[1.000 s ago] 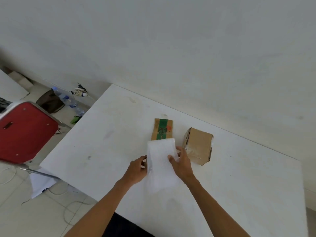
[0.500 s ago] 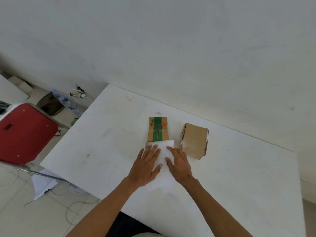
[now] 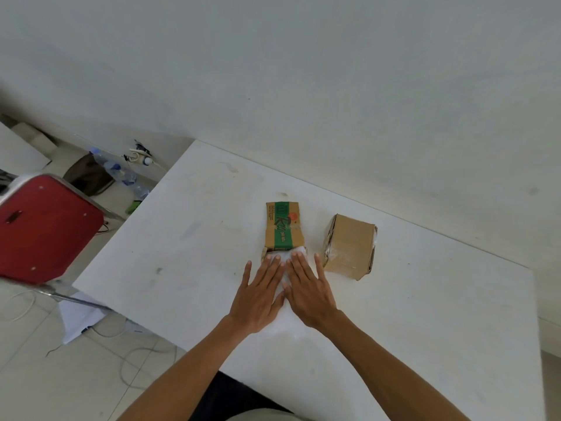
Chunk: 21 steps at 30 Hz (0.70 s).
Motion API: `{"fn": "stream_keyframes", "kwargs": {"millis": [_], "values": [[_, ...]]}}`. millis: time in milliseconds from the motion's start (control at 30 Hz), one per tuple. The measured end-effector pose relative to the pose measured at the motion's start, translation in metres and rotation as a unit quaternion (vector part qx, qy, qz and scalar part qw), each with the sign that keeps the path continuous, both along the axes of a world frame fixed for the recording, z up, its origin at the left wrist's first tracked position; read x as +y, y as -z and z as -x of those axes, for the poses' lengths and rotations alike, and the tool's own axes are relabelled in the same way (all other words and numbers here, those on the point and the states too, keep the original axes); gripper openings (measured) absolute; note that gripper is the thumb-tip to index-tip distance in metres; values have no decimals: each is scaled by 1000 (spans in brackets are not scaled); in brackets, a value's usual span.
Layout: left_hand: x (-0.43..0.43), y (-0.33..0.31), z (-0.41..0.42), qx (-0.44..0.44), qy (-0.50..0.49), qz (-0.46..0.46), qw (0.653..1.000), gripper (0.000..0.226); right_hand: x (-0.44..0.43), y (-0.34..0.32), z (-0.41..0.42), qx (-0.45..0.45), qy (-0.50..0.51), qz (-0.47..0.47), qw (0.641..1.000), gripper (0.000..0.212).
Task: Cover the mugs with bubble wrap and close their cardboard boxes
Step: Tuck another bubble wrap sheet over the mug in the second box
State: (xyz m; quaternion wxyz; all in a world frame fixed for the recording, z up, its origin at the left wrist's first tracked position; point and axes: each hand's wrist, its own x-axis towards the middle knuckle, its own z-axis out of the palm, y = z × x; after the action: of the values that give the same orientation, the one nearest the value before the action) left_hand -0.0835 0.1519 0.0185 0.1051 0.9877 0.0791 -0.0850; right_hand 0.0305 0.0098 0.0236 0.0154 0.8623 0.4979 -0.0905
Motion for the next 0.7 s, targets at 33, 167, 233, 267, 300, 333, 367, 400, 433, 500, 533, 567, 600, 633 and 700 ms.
{"fn": "stream_keyframes", "kwargs": {"millis": [33,167,233,267,300,333,367,400,433,500,533,567,600,633,700], "values": [[0,-1,0,6,2,-4,1000,66,2,0,0,-1,-1,11,1000,68],[1,-6,-2,17,1,-10,1000,65,10,2,1,6,15,53,998,70],[1,-8,-2,19,-7,-5,1000,64,12,0,3,10,35,56,998,70],[0,-9,-1,20,-12,-4,1000,64,12,-1,4,13,48,49,998,70],[1,-9,-1,20,-15,-4,1000,63,14,-2,5,16,61,39,997,69],[1,-9,-2,20,-17,-3,1000,63,15,-3,6,18,72,29,997,69],[1,-10,-2,23,-19,-2,1000,63,15,-3,6,19,76,19,997,69],[1,-10,-4,29,-20,1,999,63,16,-4,6,18,75,12,997,68],[1,-9,-6,38,-21,4,999,64,18,-5,5,18,75,7,997,68],[4,-5,-10,61,-15,2,998,67,23,-8,-1,12,74,0,997,67],[6,-2,-13,73,-8,-1,997,69,27,-10,-5,6,75,-5,997,65],[9,0,-16,85,1,-4,996,72,31,-13,-8,2,80,-9,997,62],[12,3,-20,93,12,-7,996,75,35,-16,-12,5,83,-10,996,58],[16,4,-24,99,21,-8,995,79,38,-19,-16,13,84,-6,996,54],[22,-1,-30,109,32,-9,993,89,42,-24,-21,23,79,2,997,47]]}}
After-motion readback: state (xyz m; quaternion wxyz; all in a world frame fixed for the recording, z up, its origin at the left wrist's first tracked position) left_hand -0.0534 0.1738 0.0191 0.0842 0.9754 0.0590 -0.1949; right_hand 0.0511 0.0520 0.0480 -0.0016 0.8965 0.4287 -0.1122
